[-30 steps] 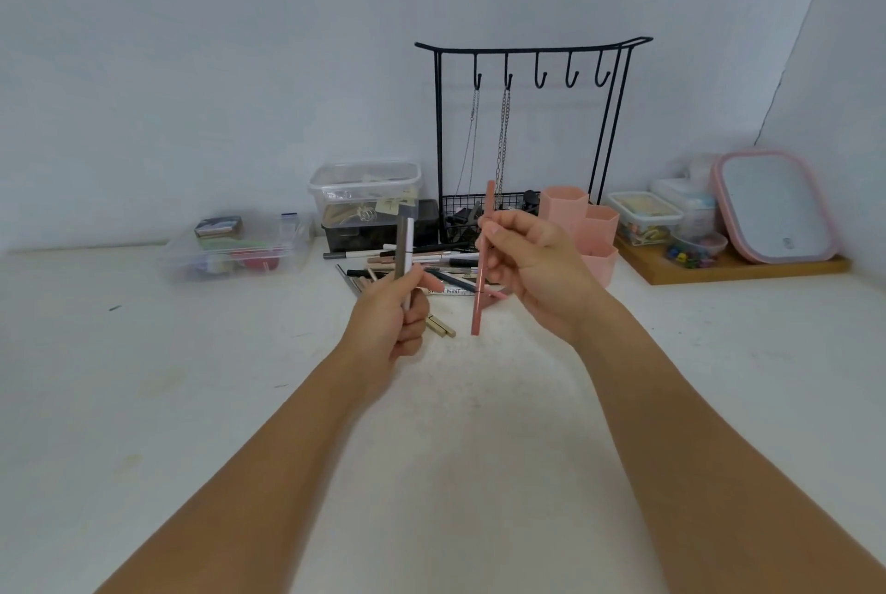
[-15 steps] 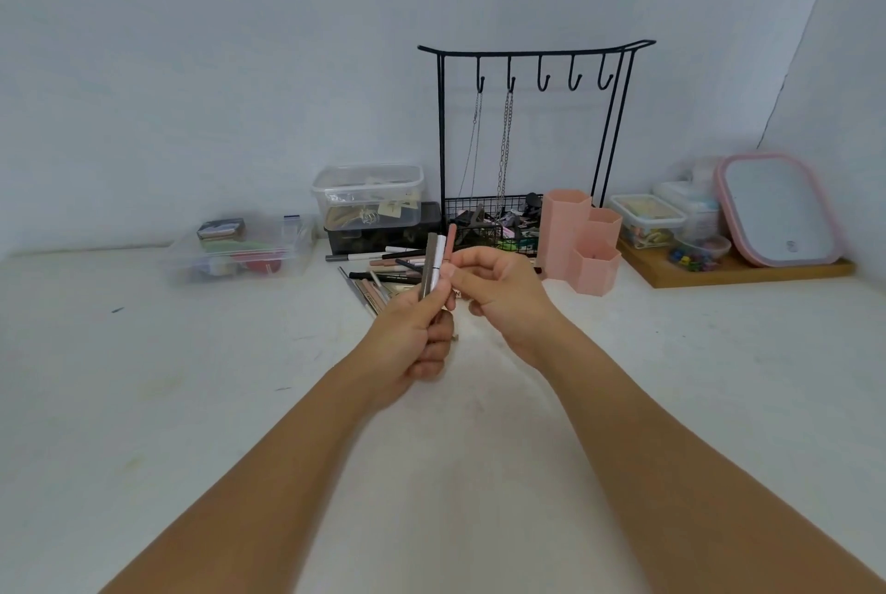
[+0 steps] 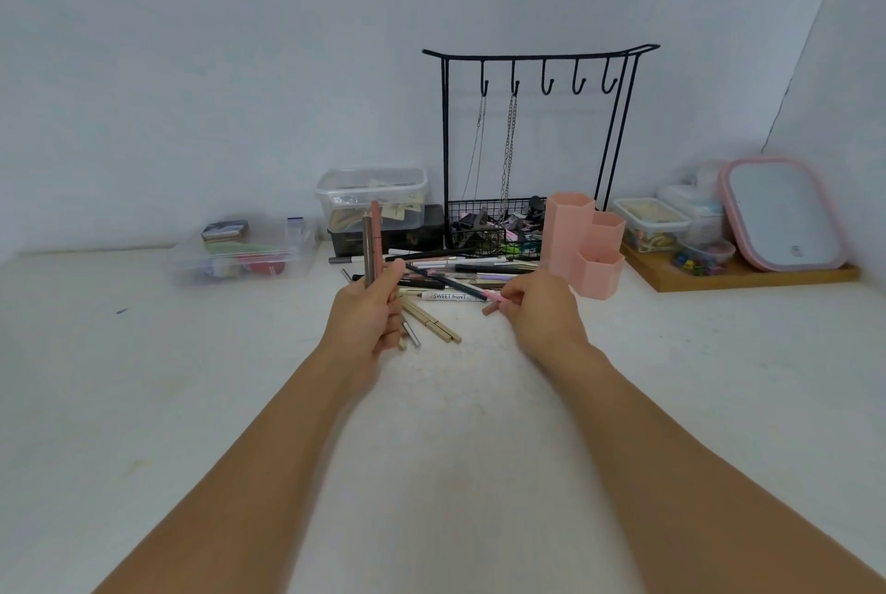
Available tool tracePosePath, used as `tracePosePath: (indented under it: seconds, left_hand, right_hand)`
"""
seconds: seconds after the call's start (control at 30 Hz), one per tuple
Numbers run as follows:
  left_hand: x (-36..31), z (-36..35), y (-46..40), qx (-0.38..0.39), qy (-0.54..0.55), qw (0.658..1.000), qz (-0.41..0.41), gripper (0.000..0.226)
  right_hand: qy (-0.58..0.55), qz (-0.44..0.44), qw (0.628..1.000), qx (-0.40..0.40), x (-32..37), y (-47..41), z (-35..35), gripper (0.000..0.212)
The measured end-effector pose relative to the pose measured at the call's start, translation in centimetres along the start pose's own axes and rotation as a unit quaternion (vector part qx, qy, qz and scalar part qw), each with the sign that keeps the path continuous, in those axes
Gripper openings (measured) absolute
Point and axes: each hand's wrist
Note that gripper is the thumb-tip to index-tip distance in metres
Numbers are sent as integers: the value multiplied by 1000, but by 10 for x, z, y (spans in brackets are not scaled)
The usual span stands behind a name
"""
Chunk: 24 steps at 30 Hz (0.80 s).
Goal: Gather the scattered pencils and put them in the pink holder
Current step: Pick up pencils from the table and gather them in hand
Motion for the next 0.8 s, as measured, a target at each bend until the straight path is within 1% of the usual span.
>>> tracePosePath:
  seconds: [0.1, 0.17, 0.23, 0.33, 0.4, 0.5, 0.6, 0.73, 0.8]
  left_hand:
    - [1, 0, -2, 1, -4, 1000, -19, 37]
    - [2, 1, -2, 6, -3, 1000, -27, 41]
    - [3, 0, -2, 8, -1, 1000, -28, 43]
    - [4, -1, 1, 5, -20, 999, -33, 44]
    - [5, -1, 2, -3, -47, 998, -45, 46]
    - [3, 1, 1, -9, -51, 998, -41, 47]
    - [0, 1, 2, -16, -45, 998, -40, 44]
    - [1, -4, 5, -12, -15, 999, -45, 42]
    - [3, -8, 8, 4, 2, 999, -54, 35]
  right_hand:
    - [-36, -16, 999, -7, 1, 0, 1, 19]
    - [-93, -39, 995, -10, 3, 3, 3, 21]
    - [-179, -76, 981, -22, 5, 4, 8, 21]
    - [-272, -150, 951, -19, 9, 3, 20, 16]
    - [-332, -204, 921, 1, 13, 3, 27, 11]
    - [-414, -268, 869, 37, 14, 0, 31, 7]
    - [-504, -308, 801, 96, 12, -2, 27, 12]
    - [-568, -350, 729, 155, 18, 3, 26, 13]
    - [-592, -358, 697, 186, 24, 7, 21, 13]
Point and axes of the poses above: each hand's wrist, its own y-axis away from the middle knuckle, its own z-axis out of the back of the hand, x = y × z, and after that the axes turned 12 degrees about -x, right-handed
